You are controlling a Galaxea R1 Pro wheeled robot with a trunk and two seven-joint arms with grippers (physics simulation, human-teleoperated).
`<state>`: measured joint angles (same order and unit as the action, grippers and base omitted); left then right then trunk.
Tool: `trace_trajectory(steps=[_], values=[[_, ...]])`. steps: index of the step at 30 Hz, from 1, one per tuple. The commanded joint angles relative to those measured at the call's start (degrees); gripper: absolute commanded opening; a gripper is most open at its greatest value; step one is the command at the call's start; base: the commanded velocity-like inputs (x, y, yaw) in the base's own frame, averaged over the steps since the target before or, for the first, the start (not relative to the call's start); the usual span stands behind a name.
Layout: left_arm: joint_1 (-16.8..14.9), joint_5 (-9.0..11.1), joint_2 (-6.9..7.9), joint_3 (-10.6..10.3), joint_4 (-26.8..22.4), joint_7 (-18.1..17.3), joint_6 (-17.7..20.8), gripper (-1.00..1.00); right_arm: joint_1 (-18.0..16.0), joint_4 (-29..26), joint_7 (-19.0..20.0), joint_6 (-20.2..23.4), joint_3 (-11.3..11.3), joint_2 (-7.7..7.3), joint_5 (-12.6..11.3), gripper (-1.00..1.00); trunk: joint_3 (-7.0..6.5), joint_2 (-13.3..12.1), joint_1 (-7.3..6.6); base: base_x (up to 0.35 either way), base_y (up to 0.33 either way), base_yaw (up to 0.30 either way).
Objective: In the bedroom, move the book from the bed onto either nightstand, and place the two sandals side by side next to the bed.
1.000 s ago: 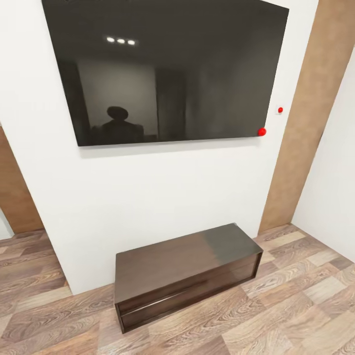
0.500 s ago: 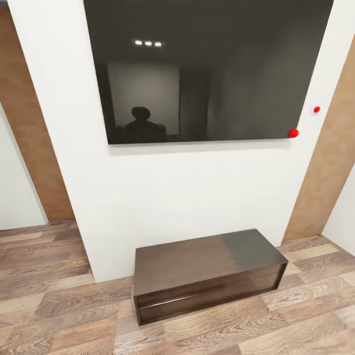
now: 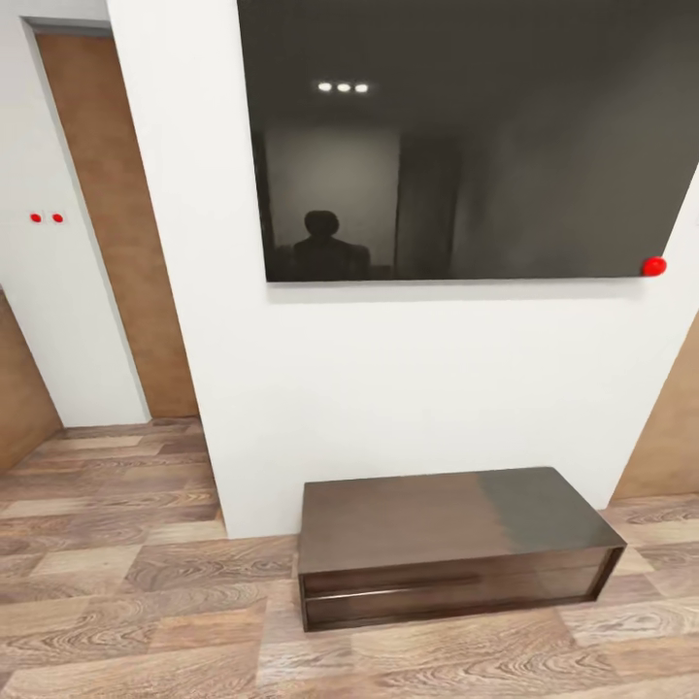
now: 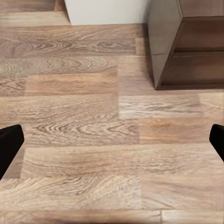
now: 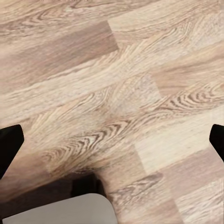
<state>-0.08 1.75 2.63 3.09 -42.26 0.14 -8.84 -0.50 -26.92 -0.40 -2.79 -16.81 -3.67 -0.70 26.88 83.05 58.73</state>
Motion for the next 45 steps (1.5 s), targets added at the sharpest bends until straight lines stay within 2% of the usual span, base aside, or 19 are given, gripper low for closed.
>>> trace_trajectory(steps=[1,45], values=[[-0.01,0.18,0.00,-0.02,-0.01,0.02,-0.12,1.00,-0.03,0.05,-0.04,-0.19,-0.07,0.02,-0.08,1.00,0.05,0.03,0.00,0.000,0.000,0.285],[-0.01,0.18,-0.08,-0.05,0.07,0.03,-0.12,1.00,-0.03,0.12,-0.04,-0.20,-0.07,0.05,-0.01,1.00,0.05,0.03,0.00,0.000,0.000,0.290]])
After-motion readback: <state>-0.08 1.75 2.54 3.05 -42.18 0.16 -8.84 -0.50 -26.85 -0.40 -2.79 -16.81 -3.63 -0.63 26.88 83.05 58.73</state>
